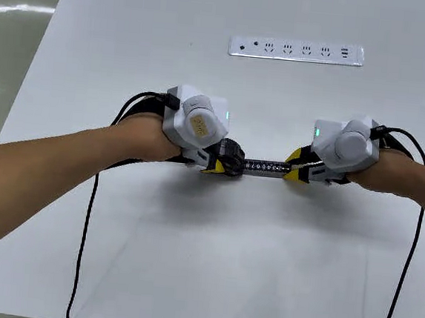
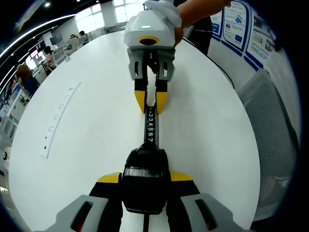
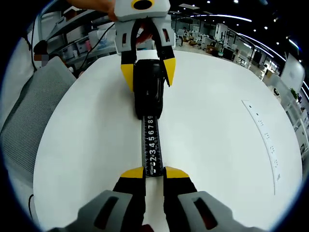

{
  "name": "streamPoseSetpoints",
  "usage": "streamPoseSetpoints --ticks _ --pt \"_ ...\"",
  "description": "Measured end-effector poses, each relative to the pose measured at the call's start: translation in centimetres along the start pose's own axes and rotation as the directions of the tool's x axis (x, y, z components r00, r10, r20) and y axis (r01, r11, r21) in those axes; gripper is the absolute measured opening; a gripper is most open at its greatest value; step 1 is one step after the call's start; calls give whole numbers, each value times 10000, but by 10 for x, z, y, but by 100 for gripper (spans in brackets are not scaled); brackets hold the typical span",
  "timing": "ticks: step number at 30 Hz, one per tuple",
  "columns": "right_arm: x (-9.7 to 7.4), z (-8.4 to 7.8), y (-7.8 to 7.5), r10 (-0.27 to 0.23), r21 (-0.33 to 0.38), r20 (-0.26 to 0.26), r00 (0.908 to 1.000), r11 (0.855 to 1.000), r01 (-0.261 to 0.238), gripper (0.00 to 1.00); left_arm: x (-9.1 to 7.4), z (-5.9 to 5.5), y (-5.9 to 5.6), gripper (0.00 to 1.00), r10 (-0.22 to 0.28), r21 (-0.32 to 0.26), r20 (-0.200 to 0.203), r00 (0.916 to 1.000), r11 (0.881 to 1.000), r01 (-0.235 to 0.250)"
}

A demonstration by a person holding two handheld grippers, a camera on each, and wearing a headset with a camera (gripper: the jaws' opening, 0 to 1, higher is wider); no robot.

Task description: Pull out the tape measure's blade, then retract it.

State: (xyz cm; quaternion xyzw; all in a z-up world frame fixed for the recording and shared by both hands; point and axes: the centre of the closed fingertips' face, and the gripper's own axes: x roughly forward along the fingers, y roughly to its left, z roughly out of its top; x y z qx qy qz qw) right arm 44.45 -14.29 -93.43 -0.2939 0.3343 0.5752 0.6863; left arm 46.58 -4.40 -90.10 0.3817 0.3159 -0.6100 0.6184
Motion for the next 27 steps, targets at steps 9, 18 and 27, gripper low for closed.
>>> streamPoseSetpoints --ticks 9,18,27 --pt "-11 -15 0 -61 110 -148 9999 9999 63 12 0 0 -1 32 -46 44 -24 10000 10000 46" --pt "-18 -27 -1 -34 129 -228 9997 9999 36 12 0 0 -1 32 -37 101 -87 10000 9999 38" --pt "-29 -41 -2 -82 236 -419 9991 9997 92 12 0 0 -1 32 -6 49 -107 9999 10000 6"
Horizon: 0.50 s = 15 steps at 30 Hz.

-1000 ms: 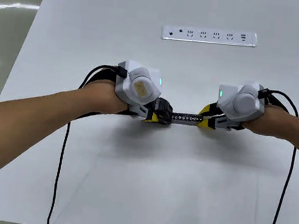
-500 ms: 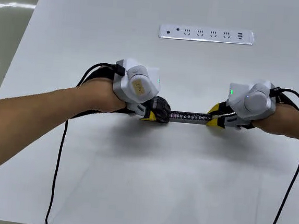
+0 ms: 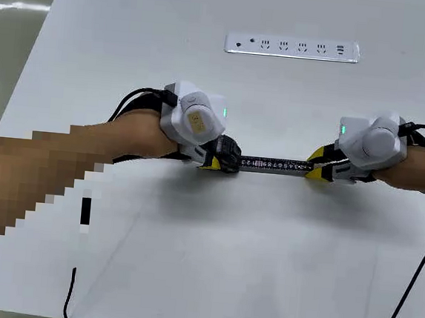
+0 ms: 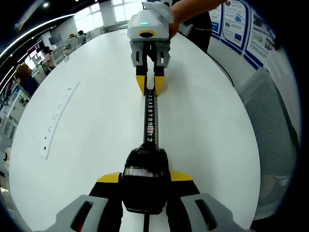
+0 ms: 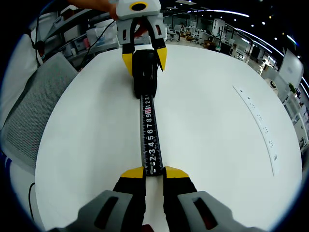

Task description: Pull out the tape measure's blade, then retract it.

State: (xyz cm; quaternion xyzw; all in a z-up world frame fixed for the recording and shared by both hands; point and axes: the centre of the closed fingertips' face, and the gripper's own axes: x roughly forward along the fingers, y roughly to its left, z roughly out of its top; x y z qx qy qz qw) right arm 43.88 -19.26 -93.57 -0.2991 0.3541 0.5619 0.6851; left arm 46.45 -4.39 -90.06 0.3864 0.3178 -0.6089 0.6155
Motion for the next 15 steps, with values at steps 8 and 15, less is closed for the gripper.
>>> streamPoseSetpoints --ticks 8,15 --pt "-3 -5 0 -5 31 -29 10000 10000 5 12 -1 0 0 32 4 -19 13 10000 10000 -4" --pt "-15 -21 -4 -60 166 -137 9999 9998 63 12 -1 0 0 32 13 -47 -26 10000 10000 -13"
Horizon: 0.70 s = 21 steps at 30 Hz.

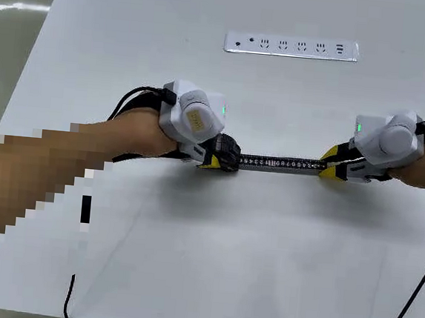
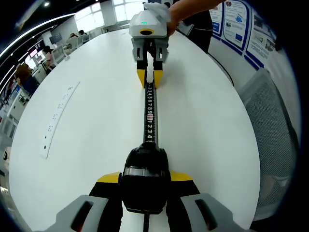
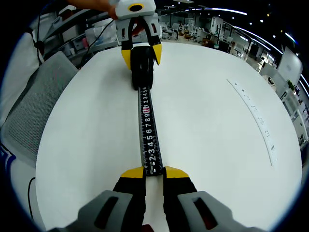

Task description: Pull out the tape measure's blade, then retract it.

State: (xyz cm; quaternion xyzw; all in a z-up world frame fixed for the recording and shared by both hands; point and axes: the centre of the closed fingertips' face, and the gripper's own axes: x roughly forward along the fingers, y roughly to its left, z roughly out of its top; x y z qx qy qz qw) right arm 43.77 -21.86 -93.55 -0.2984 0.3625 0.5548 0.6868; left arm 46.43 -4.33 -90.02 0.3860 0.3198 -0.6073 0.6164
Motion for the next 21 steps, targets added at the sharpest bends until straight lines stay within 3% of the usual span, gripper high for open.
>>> streamPoseSetpoints --ticks 21 --pt "-23 -28 -6 -22 201 -210 9998 9998 26 12 1 -2 2 32 -27 -23 -37 10000 10000 27"
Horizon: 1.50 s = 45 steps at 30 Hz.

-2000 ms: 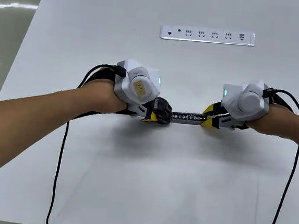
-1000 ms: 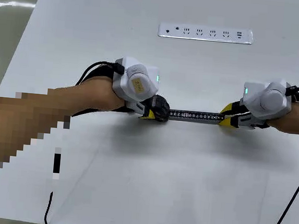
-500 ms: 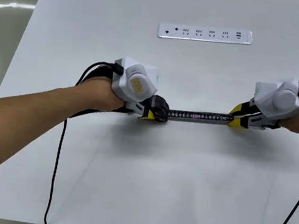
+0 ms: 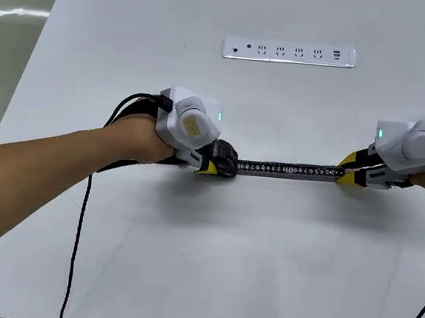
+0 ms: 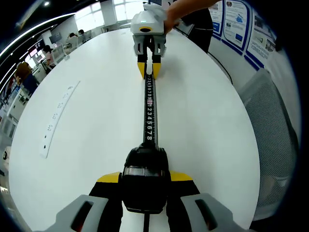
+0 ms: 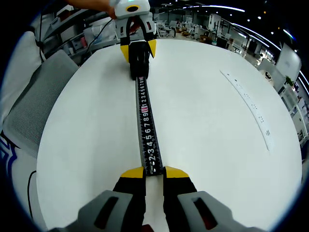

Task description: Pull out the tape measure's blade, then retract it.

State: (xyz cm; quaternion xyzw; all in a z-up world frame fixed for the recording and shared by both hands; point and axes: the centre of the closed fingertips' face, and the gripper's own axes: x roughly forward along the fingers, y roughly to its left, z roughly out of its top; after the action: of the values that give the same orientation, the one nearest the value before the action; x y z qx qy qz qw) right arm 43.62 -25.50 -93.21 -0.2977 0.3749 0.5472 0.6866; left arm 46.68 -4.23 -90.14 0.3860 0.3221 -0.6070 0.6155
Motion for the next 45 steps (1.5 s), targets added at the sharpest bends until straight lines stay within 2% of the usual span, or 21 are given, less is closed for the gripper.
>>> streamPoseSetpoints --ticks 18,30,33,45 --pt "-16 -23 -7 -139 298 -204 9997 9994 145 11 1 0 -1 32 -17 23 -53 10000 10000 18" --pt "-14 -22 -8 -84 432 -230 9997 9990 94 13 0 2 -3 32 104 120 37 9999 9999 -104" --pt "-13 -22 -8 -61 395 -289 9996 9992 72 13 0 3 -2 32 109 58 173 9998 9999 -110" --pt "-13 -21 -7 -172 183 -595 9981 9997 184 15 1 3 -1 33 205 155 308 9993 9997 -210"
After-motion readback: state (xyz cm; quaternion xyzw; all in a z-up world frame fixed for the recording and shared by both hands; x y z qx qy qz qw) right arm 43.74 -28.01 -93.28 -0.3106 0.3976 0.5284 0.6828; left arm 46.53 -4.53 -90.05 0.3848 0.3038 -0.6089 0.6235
